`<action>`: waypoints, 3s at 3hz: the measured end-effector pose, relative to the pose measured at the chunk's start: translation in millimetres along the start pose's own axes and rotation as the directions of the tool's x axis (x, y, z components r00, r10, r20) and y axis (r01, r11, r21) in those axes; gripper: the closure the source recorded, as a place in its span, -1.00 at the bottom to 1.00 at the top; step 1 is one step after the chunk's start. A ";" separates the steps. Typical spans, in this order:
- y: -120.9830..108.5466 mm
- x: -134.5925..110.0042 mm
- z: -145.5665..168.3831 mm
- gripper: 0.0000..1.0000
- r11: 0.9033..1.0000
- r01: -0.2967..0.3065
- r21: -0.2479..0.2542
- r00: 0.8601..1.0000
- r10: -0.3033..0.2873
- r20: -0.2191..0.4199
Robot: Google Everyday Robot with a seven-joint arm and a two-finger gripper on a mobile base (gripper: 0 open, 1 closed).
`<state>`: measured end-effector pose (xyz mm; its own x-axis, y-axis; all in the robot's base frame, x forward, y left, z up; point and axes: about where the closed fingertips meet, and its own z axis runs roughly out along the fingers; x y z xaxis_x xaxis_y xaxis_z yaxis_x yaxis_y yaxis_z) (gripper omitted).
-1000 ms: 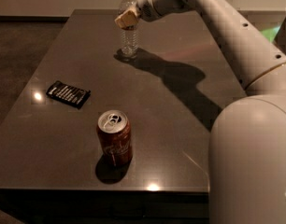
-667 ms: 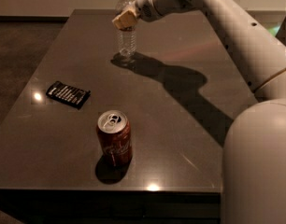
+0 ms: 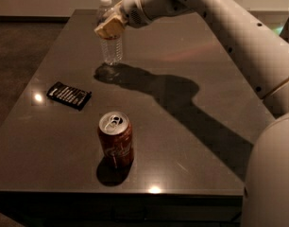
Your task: Move water bottle near rxbar chocolate
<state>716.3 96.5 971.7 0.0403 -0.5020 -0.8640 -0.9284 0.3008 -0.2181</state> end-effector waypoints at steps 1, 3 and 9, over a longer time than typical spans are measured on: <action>29.1 -13.5 9.8 1.00 0.996 0.062 -0.068 0.998 -0.061 0.017; 76.5 -28.5 23.6 1.00 0.977 0.101 -0.186 0.995 -0.096 0.035; 93.0 -7.3 39.9 -0.72 0.965 0.053 -0.257 0.998 -0.043 0.044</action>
Offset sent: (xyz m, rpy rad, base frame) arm -0.0730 0.0612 0.0022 -0.0312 -0.0190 0.2474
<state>644.5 160.5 939.6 0.0964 -0.4781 -0.8730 -0.9887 0.0552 -0.1394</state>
